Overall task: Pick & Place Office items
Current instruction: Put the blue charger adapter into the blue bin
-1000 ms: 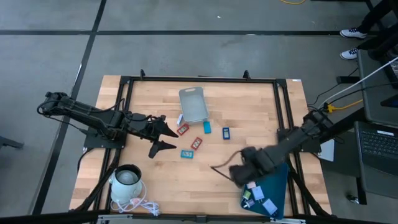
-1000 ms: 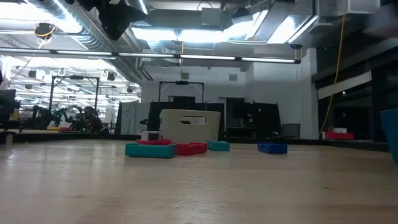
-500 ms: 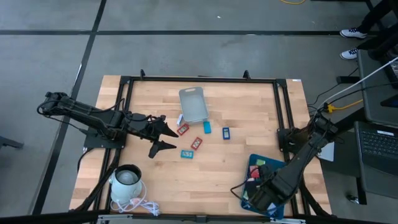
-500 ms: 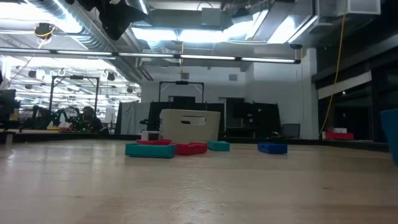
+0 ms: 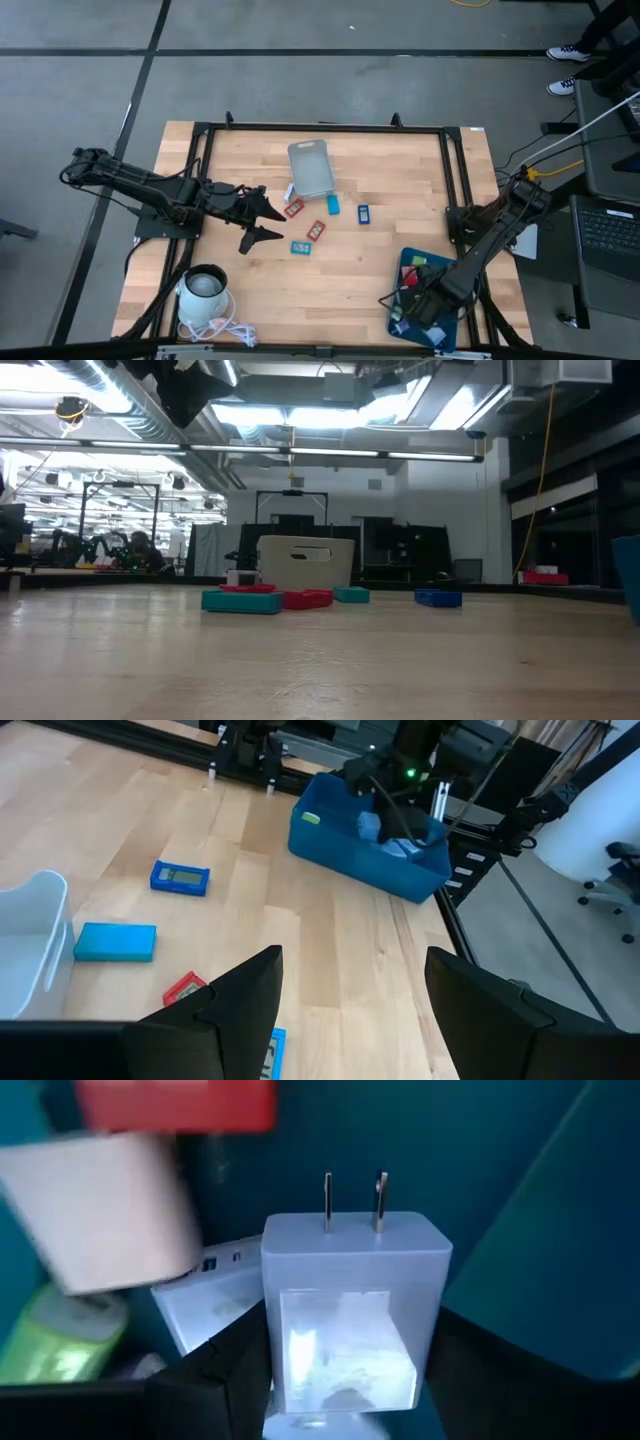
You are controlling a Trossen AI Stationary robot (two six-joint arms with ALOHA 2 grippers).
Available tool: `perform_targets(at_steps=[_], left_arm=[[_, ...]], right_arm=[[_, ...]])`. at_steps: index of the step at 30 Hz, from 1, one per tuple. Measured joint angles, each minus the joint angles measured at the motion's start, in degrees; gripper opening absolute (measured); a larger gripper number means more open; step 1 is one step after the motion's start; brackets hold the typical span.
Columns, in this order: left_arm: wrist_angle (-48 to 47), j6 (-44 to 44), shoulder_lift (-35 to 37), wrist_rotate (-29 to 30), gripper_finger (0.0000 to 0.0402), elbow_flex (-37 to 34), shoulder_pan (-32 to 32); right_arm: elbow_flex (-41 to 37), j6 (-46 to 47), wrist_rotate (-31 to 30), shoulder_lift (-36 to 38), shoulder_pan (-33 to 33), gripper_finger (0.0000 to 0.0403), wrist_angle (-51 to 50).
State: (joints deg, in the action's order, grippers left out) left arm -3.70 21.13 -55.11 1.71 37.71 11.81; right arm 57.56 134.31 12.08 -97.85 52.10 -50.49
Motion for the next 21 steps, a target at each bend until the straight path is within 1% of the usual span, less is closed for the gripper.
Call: perform_targets(at_steps=[6, 10, 13, 21], left_arm=[[-0.9, 1.5, 0.0, 0.1, 0.0239, 0.0, 0.0], [-1.3, 2.3, 0.0, 0.2, 0.0239, 0.0, 0.0], [-1.3, 2.9, 0.0, 0.5, 0.0239, 0.0, -0.2], [-1.3, 3.7, 0.0, 0.2, 0.0239, 0.0, -2.2]], right_arm=[[-4.8, -0.2, -1.3, 4.9, 1.5, 0.0208, -1.2], [-5.9, -0.1, -3.9, 7.7, 2.5, 0.0208, -4.0], [-6.1, -0.1, -5.0, 8.6, 3.3, 0.0208, -6.2], [-6.6, -0.1, -4.5, 9.9, 4.8, 0.0208, -5.8]])
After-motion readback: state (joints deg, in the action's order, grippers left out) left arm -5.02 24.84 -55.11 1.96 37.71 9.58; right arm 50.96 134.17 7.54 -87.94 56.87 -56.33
